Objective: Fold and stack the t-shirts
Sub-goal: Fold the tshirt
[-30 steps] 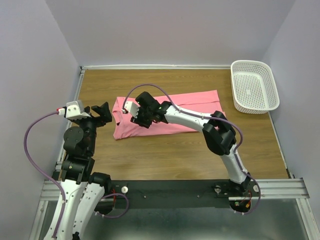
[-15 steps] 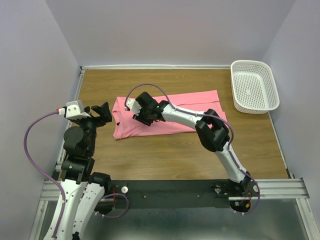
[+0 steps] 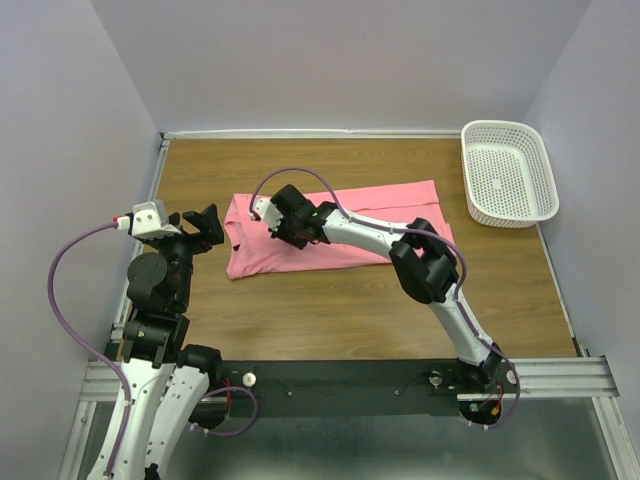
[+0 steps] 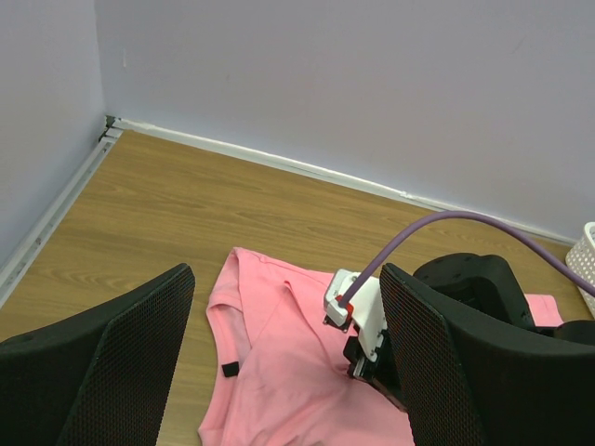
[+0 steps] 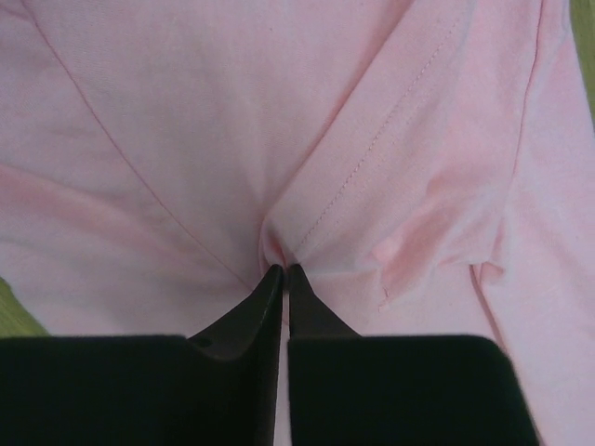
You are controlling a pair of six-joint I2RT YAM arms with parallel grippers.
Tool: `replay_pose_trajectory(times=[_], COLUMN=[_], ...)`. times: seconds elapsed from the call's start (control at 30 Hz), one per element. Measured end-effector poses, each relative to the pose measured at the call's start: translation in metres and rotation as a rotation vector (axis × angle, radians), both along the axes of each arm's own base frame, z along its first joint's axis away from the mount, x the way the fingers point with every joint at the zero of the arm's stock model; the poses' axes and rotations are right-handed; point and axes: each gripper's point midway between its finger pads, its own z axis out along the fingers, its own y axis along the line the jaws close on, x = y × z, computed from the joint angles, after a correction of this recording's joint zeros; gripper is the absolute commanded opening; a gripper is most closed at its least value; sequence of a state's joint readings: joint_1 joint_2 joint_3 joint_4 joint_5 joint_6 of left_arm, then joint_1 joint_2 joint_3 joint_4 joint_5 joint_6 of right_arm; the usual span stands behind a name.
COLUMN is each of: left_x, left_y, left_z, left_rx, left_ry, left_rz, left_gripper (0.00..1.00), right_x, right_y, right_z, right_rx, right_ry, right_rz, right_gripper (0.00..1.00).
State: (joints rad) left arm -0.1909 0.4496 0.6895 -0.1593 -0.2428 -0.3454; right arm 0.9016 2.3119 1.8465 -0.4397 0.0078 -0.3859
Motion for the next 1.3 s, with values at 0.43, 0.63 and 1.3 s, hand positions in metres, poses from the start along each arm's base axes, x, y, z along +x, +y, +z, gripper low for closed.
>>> replay_pose_trajectory(times=[0.43, 0.63, 1.3], left_x=[0.0, 0.0, 0.017], left_y=[0.0, 0.0, -0.032], left_z=[0.0, 0.0, -0.049], left_rx=[0.0, 0.0, -0.189], left_ry=[0.0, 0.0, 0.154], left_rz=[0.0, 0.0, -0.116], left_gripper=[0.89, 0.89, 0.84], right_x=[0.006, 0.031, 0.042], right_y=[-0.003, -0.014, -0.096], right_z=[0.019, 0.034, 0.041], right_rx=[0.006, 0.002, 0.044], right_ry=[-0.043, -0.101, -0.01], right_rz=[-0.024, -0.092, -0.12], right_gripper=[0.01, 0.01, 0.7])
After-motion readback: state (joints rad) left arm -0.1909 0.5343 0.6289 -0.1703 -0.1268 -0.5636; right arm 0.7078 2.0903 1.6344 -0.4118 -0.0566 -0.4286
